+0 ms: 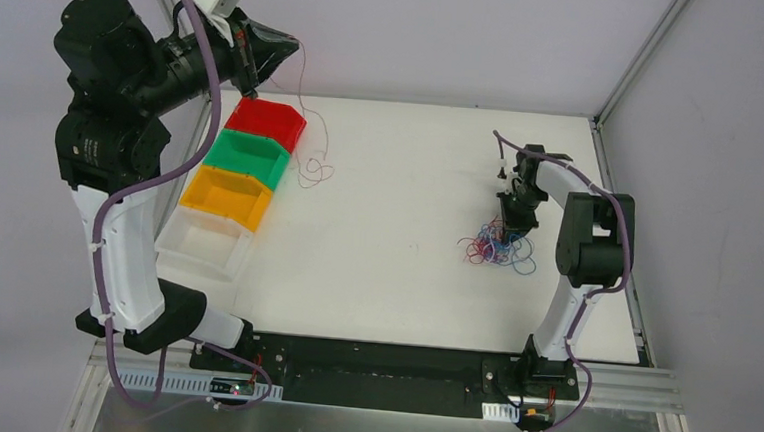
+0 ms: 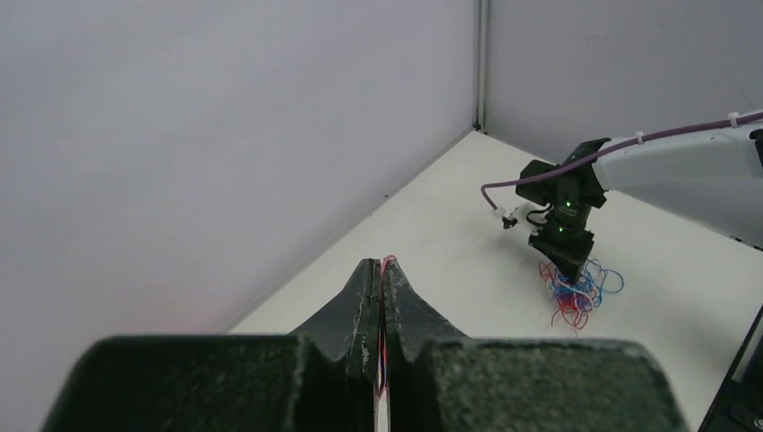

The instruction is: Untangle the cables

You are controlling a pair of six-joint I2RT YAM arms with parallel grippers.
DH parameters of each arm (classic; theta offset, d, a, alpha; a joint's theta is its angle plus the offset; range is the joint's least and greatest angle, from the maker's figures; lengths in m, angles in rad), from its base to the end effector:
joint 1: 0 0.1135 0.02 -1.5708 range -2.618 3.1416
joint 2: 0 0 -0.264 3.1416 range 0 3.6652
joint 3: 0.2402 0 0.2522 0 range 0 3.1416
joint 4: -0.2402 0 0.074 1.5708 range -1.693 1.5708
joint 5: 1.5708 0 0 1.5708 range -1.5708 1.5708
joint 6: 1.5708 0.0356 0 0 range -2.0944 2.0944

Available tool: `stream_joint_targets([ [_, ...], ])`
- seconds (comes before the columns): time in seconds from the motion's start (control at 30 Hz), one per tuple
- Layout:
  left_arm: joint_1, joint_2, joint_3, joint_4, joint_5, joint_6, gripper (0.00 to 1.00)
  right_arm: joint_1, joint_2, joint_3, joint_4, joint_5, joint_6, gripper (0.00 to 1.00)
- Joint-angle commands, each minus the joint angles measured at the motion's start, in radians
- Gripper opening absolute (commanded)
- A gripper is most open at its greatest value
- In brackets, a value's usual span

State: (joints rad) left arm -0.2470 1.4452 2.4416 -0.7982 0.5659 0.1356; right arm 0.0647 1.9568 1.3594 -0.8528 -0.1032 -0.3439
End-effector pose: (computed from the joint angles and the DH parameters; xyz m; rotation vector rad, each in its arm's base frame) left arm 0.1618 -0.0605 0.6342 0.7212 1.2241 -0.4797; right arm 0.3678 0.0275 0.1613 -0.6189 2.9408 0.1284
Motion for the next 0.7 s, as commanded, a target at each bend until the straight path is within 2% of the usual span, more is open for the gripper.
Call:
stream_joint_targets([
  [0.0, 0.015, 0.014, -0.02, 0.011, -0.002, -0.034, 0.0, -0.026, 0.031, 0.02, -0.032, 0.116, -0.039, 0.0],
  [0.1, 0.017, -0.025, -0.129, 0.01, -0.025, -0.013, 0.0, -0.026, 0.022, 0.038, -0.054, 0.065, -0.034, 0.0],
  [0.2, 0.02, -0.053, -0.239, 0.01, -0.107, 0.018, 0.0, -0.026, 0.015, 0.063, -0.082, 0.019, -0.028, 0.0],
  [0.33, 0.036, -0.037, -0.309, 0.011, -0.207, 0.017, 0.0, -0.026, 0.007, 0.088, -0.107, -0.035, -0.017, 0.0],
  [0.5, 0.08, 0.045, -0.283, 0.046, -0.296, -0.028, 0.0, -0.026, 0.004, 0.097, -0.12, -0.058, -0.015, 0.0],
  [0.67, 0.173, 0.195, -0.147, 0.08, -0.256, -0.103, 0.0, -0.026, 0.003, 0.103, -0.124, -0.061, -0.012, 0.0],
])
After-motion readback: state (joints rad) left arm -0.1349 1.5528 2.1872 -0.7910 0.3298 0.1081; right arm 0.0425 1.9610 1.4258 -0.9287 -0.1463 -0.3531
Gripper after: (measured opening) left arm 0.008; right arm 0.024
